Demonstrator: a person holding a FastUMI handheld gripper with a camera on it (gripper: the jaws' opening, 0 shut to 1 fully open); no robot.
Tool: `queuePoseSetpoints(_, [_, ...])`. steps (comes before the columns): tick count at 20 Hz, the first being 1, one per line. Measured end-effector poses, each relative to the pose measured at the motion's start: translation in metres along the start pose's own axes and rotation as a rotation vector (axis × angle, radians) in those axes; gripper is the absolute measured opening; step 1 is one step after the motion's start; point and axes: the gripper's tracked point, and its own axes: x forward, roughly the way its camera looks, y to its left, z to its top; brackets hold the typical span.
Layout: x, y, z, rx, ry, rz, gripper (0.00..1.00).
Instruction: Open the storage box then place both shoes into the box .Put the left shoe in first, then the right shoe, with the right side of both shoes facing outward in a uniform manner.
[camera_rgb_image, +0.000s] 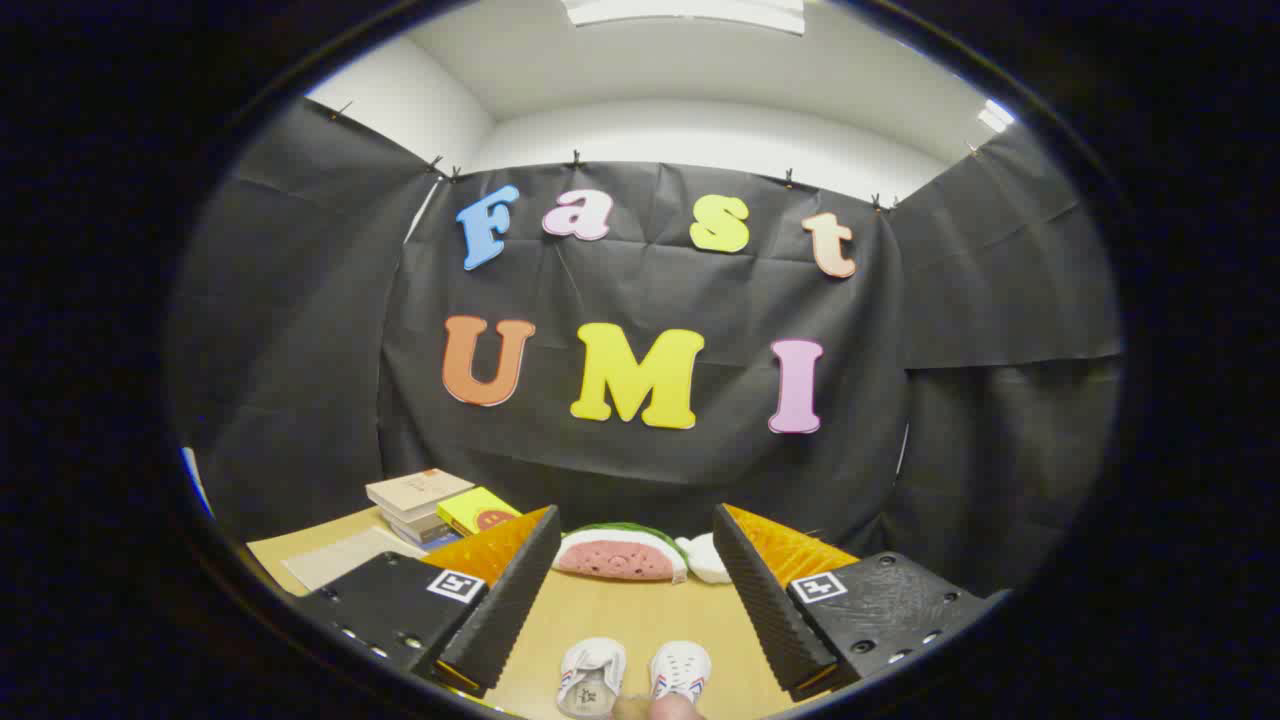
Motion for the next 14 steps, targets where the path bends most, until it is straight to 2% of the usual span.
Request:
queuePoseSetpoints(5, [0.007,0.027,0.011,0.032,-0.018,0.077,0.95])
queuePoseSetpoints(14, [0.009,0.04,0.014,0.054,-0.021,0.117,0.95])
